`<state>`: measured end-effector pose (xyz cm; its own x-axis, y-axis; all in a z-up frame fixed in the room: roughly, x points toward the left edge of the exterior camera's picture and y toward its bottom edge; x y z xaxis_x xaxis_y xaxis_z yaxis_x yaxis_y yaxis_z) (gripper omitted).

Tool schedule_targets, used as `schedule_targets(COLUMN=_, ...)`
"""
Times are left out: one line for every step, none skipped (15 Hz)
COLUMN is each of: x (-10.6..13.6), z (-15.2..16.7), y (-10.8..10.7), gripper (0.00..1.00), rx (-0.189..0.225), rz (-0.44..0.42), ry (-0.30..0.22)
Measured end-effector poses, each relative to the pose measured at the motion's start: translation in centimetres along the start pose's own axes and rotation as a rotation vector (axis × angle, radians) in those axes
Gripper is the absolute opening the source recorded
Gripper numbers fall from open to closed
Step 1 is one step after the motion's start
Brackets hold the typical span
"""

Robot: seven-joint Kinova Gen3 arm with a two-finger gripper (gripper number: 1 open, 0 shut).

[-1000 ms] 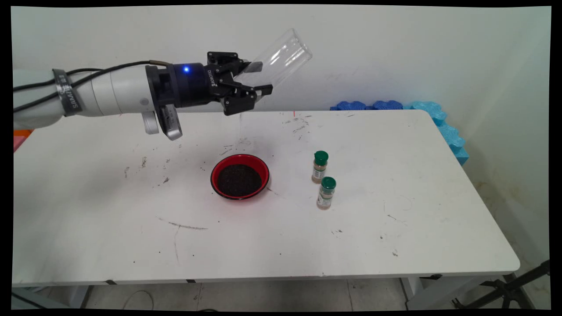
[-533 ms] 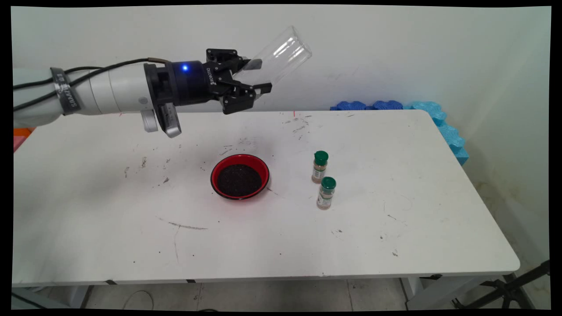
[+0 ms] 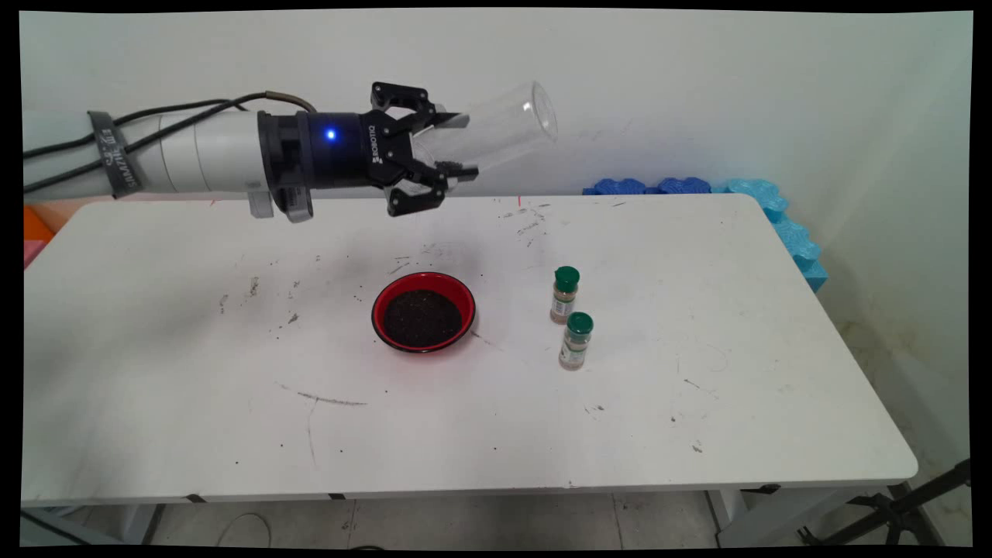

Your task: Pour the black seasoning powder in the red bowl

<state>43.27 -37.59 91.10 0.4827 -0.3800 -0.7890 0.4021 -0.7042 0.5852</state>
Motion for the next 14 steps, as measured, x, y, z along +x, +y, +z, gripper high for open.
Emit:
schedule_targets(x=0.0, z=0.0, y=0.1, gripper=0.00, rx=0.016, rz=0.065, ry=-0.002)
schedule_targets(x=-0.2, z=-0.1, y=0.2, gripper=0.00, rx=0.028, rz=0.120, ry=-0.005)
schedule_targets(x=-0.4, z=-0.2, y=0.3, gripper=0.00, rx=0.039, rz=0.181, ry=-0.012)
schedule_targets(x=-0.7, z=-0.2, y=0.4, gripper=0.00, rx=0.047, rz=0.234, ry=-0.021)
schedule_targets(x=-1.0, z=-0.2, y=0.4, gripper=0.00, rx=0.056, rz=0.295, ry=-0.032)
schedule_targets(x=-1.3, z=-0.3, y=0.5, gripper=0.00, rx=0.065, rz=0.357, ry=-0.045)
schedule_targets(x=-1.7, z=-0.4, y=0.6, gripper=0.00, rx=0.075, rz=0.423, ry=-0.059)
schedule_targets(x=-2.0, z=-0.5, y=0.7, gripper=0.00, rx=0.085, rz=0.478, ry=-0.068)
schedule_targets(x=-2.3, z=-0.5, y=0.8, gripper=0.00, rx=0.096, rz=0.540, ry=-0.077)
schedule_targets(x=-2.6, z=-0.6, y=0.8, gripper=0.00, rx=0.106, rz=0.598, ry=-0.087)
schedule_targets(x=-2.8, z=-0.7, y=0.9, gripper=0.00, rx=0.116, rz=0.646, ry=-0.095)
schedule_targets(x=-3.0, z=-0.7, y=0.9, gripper=0.00, rx=0.128, rz=0.700, ry=-0.104)
schedule_targets(x=-3.2, z=-0.8, y=1.0, gripper=0.00, rx=0.140, rz=0.755, ry=-0.111)
schedule_targets(x=-3.2, z=-0.7, y=1.1, gripper=0.00, rx=0.152, rz=0.801, ry=-0.115)
